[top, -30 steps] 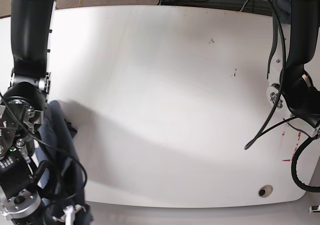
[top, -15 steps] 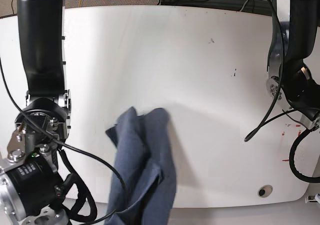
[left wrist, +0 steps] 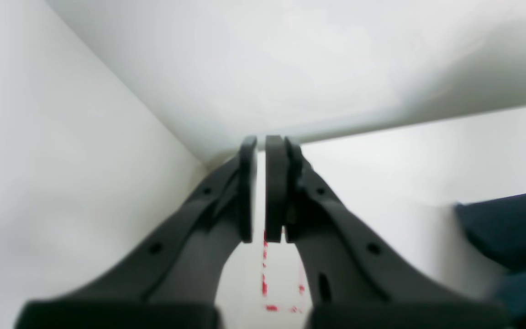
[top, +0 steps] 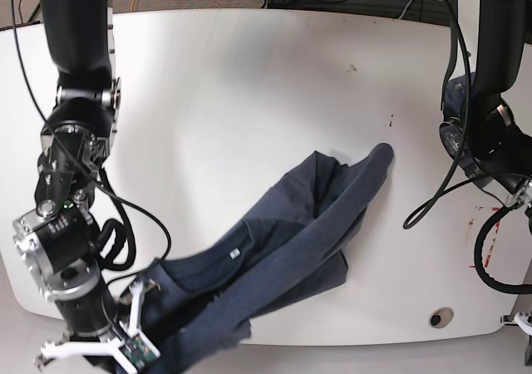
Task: Layout the t-shirt on the table in an organized manner, then fold the t-shirt properly
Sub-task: 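Lower the shirt onto the table with both grippers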
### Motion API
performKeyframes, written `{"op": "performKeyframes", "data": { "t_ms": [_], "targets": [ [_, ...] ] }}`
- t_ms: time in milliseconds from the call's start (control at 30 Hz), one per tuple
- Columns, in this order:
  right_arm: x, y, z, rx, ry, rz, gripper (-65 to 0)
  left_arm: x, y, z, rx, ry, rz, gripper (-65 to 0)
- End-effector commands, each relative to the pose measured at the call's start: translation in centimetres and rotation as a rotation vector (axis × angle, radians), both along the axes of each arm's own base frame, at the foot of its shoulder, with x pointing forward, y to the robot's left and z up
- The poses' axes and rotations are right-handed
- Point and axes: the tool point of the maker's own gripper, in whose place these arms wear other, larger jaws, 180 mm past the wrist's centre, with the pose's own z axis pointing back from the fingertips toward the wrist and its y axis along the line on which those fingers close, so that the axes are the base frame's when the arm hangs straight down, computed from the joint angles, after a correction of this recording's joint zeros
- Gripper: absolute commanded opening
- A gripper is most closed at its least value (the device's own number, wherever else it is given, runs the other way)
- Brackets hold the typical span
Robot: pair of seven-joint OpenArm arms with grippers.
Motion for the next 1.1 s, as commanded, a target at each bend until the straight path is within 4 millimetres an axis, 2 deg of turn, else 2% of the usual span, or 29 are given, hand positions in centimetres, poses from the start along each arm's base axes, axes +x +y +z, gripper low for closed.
{"op": "performKeyframes", "data": {
  "t_ms": [0, 100, 200, 267, 300, 433, 667, 833, 933, 1067],
  "targets": [
    [-0.5, -1.7, -2.2, 0.032, 0.037, -0.042, -64.8, 0.3, -1.3, 0.5, -0.004, -0.031, -0.041, -63.5],
    [-1.2, -2.4, -6.1, 0.049, 0.123, -0.061, -64.8, 0.2, -1.8, -2.3, -0.014, 0.023, -0.06, -63.5],
    [-2.2, -2.0, -10.0, 0.077, 0.196, -0.041, -64.8, 0.0, -2.5, -4.9, -0.023, 0.075, -0.086, -63.5],
    [-2.8, -1.3, -11.6, 0.1, 0.222, -0.016, -64.8, -0.2, -2.8, -6.5, -0.033, 0.104, -0.099, -63.3],
    [-3.2, -1.1, -12.7, 0.118, 0.239, -0.007, -64.8, -0.4, -3.2, -7.9, -0.047, 0.128, -0.111, -63.3],
    [-4.4, -1.1, -15.4, 0.167, 0.286, -0.01, -65.0, -1.1, -4.7, -12.0, -0.09, 0.202, -0.147, -60.4],
    [-6.0, -0.7, -18.6, 0.196, 0.363, -0.014, -65.0, -3.3, -5.3, -18.1, -0.118, 0.332, -0.156, -44.6],
    [-6.8, -0.6, -20.0, 0.201, 0.4, -0.018, -65.0, -4.7, -6.9, -21.9, -0.159, 0.41, -0.177, -33.2],
    [-7.2, -0.6, -20.6, 0.201, 0.415, -0.019, -65.0, -5.8, -7.4, -24.0, -0.166, 0.461, -0.182, -29.3],
    [-7.2, -0.7, -20.7, 0.201, 0.418, -0.021, -65.0, -7.0, -8.3, -26.2, -0.19, 0.51, -0.192, -28.7]
  ]
}}
